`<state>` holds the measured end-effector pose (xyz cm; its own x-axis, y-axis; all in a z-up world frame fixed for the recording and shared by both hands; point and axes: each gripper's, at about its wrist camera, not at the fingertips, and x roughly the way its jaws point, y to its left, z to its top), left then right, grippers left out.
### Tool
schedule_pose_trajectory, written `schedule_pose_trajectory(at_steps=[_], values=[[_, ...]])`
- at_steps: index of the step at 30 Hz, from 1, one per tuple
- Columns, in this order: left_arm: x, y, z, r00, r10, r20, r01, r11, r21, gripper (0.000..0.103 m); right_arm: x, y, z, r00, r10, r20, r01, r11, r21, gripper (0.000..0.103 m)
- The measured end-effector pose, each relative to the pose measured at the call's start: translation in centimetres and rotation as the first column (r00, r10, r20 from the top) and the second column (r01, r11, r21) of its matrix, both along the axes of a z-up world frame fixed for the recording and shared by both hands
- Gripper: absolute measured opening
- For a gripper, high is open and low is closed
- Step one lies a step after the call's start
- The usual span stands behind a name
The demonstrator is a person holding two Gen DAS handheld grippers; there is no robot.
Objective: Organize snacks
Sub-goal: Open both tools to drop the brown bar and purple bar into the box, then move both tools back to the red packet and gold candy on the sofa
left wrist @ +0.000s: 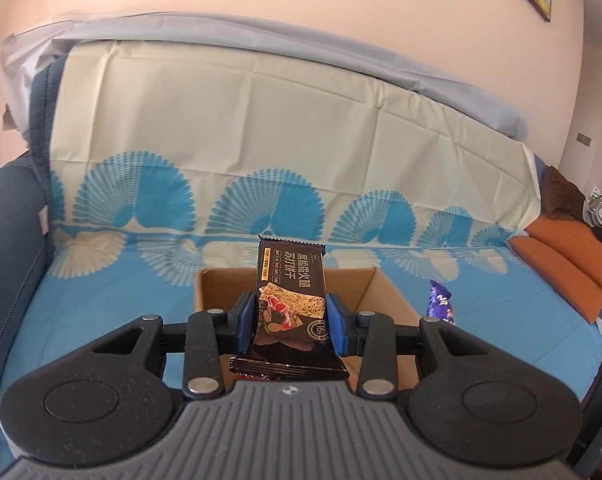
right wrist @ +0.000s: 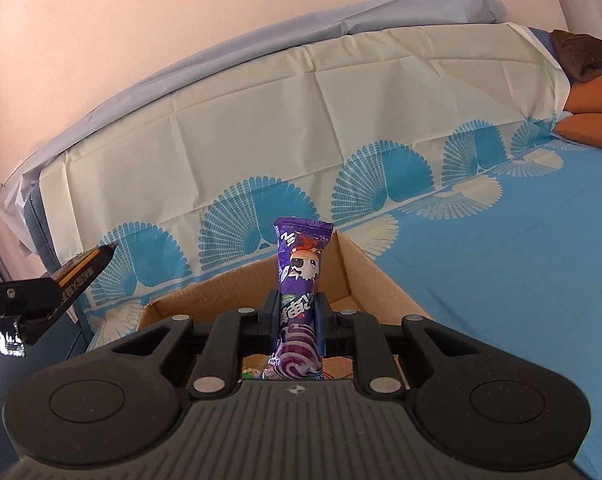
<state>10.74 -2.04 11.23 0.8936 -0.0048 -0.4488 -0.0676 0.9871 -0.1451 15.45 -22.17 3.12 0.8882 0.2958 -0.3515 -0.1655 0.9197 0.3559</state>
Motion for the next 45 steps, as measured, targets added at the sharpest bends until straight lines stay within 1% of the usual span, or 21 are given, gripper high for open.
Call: schedule_pose_trajectory(at_steps=[4,8,19,20,21,22,23,24,25,27,28,30,32,33,34,35,38,40,42,43,45], values=[[1.4,-1.5,0.1,1.0,-0.021,0.002,0.021,1.0,0.001,0.042,0.0,-0.3,0.1,1.0,-0.01,0.011,0.01,1.0,-0.003,0.018],[2.3,-2.2,0.3,0.999,-0.035,0.002,0.035,0.999,-0.019,0.042,0.0,-0.6,0.2,1.0,-0.019,0.017,0.019,1.0,-0.001,0.018],[3.3,-3.4,1.1,0.998,-0.062,0.01,0.062,0.998,-0.027,0.042,0.1,-0.7,0.2,1.0,-0.019,0.007,0.019,1.0,0.003,0.019],[3.2,-3.5,1.1,0.997,-0.072,0.014,0.073,0.997,-0.025,0.044,0.2,-0.7,0.2,1.0,-0.019,0.004,0.019,1.0,0.001,0.021],[3.2,-3.6,1.2,0.996,-0.083,0.021,0.083,0.996,-0.019,0.049,0.2,-0.6,0.1,1.0,-0.025,0.0,0.025,1.0,-0.009,0.026],[3.0,-3.8,1.3,0.995,-0.095,0.03,0.095,0.995,-0.007,0.065,0.3,-0.4,0.1,1.0,-0.028,-0.009,0.028,0.999,-0.025,0.034],[2.7,-4.0,1.3,0.994,-0.1,0.044,0.1,0.995,0.007,0.078,0.3,-0.2,0.0,0.999,-0.038,-0.015,0.037,0.999,-0.036,0.052],[2.2,-4.0,1.3,0.993,-0.103,0.061,0.102,0.995,0.021,0.079,0.3,-0.3,-0.1,0.999,-0.046,-0.015,0.046,0.998,-0.035,0.058],[1.8,-4.0,1.2,0.992,-0.105,0.074,0.103,0.994,0.037,0.079,0.2,-0.3,-0.1,0.999,-0.052,-0.014,0.051,0.998,-0.034,0.058],[0.7,-3.7,0.7,0.99,-0.108,0.087,0.103,0.993,0.058,0.079,0.3,-0.2,-0.2,0.998,-0.057,-0.016,0.056,0.997,-0.046,0.064],[-0.1,-3.2,0.2,0.989,-0.108,0.099,0.101,0.993,0.068,0.077,0.3,-0.1,-0.4,0.998,-0.061,-0.02,0.06,0.997,-0.049,0.065],[-1.6,-2.1,-0.6,0.988,-0.116,0.103,0.108,0.991,0.082,0.065,0.2,0.3,-0.6,0.998,-0.054,-0.024,0.052,0.997,-0.057,0.065],[-3.5,-0.4,-1.6,0.989,-0.116,0.092,0.108,0.99,0.091,0.047,-0.1,0.9,-0.8,0.999,-0.043,-0.021,0.041,0.996,-0.074,0.065],[-4.3,0.6,-2.0,0.99,-0.113,0.082,0.106,0.991,0.087,0.041,-0.3,1.3,-0.8,0.999,-0.034,-0.015,0.032,0.996,-0.085,0.065],[-5.2,1.9,-2.7,0.992,-0.103,0.065,0.098,0.992,0.082,0.032,-0.5,1.7,-0.8,1.0,-0.024,-0.009,0.023,0.995,-0.094,0.065],[-6.0,3.2,-3.2,0.995,-0.087,0.051,0.083,0.994,0.077,0.029,-0.7,2.1,-0.8,1.0,-0.015,-0.001,0.014,0.994,-0.104,0.065],[-8.1,7.6,-5.0,0.999,-0.041,0.026,0.039,0.997,0.066,0.026,-1.4,3.2,-0.7,1.0,0.012,0.016,-0.01,0.992,-0.123,0.064],[-9.1,10.4,-6.3,1.0,0.005,0.007,-0.006,0.994,0.105,0.026,-2.1,4.1,-0.6,0.999,0.038,0.023,-0.034,0.99,-0.137,0.061],[-9.9,13.2,-7.7,0.998,0.05,-0.024,-0.047,0.989,0.141,0.026,-2.7,5.1,-0.6,0.997,0.068,0.026,-0.063,0.987,-0.144,0.049],[-10.2,14.5,-8.5,0.997,0.071,-0.039,-0.064,0.987,0.15,0.026,-3.1,5.6,-0.5,0.996,0.086,0.032,-0.081,0.986,-0.145,0.045],[-11.1,16.9,-10.4,0.991,0.11,-0.071,-0.098,0.983,0.157,0.026,-3.9,6.7,-0.2,0.99,0.135,0.045,-0.127,0.982,-0.142,0.033]])
